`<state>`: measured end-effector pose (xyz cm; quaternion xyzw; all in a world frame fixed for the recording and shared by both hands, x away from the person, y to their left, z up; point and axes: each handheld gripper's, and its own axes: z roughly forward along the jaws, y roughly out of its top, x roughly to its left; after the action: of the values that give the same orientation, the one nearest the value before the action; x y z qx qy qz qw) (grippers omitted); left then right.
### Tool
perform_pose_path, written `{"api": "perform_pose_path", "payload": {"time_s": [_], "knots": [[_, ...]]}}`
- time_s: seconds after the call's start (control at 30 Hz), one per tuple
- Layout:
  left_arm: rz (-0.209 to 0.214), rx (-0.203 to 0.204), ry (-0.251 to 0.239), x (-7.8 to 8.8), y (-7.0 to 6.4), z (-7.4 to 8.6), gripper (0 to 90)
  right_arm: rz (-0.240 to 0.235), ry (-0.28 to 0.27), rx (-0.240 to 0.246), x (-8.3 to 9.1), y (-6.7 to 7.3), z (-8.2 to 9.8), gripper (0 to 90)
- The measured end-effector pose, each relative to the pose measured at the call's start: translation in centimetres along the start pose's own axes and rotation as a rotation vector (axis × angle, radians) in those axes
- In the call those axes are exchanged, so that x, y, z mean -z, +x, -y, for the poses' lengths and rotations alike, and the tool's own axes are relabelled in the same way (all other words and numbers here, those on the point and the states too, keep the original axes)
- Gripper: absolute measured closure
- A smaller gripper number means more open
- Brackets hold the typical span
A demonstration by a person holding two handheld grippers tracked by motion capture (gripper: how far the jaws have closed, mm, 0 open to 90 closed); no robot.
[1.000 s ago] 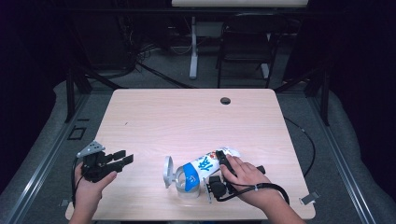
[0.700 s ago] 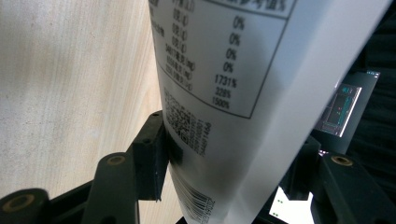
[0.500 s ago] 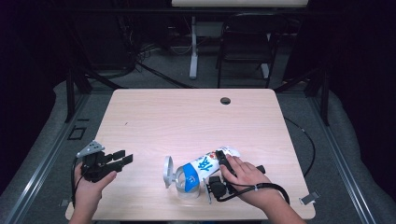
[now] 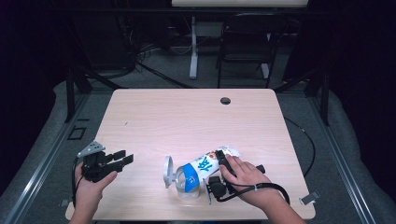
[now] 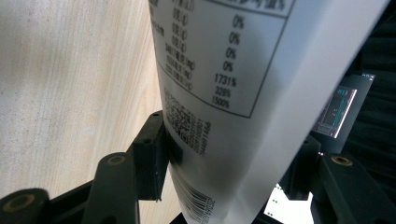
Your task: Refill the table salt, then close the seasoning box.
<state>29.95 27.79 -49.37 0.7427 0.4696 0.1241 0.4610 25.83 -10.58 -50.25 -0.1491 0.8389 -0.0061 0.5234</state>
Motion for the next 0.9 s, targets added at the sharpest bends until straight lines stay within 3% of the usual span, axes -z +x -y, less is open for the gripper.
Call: {"api": "perform_pose_path", "payload": {"time_s": [0.9], "knots": [[0.004, -0.003, 0.000, -0.13, 0.02, -0.10, 54.9, 0.007, 0.012, 0.033, 0.14, -0.13, -0.16, 44.7]]}}
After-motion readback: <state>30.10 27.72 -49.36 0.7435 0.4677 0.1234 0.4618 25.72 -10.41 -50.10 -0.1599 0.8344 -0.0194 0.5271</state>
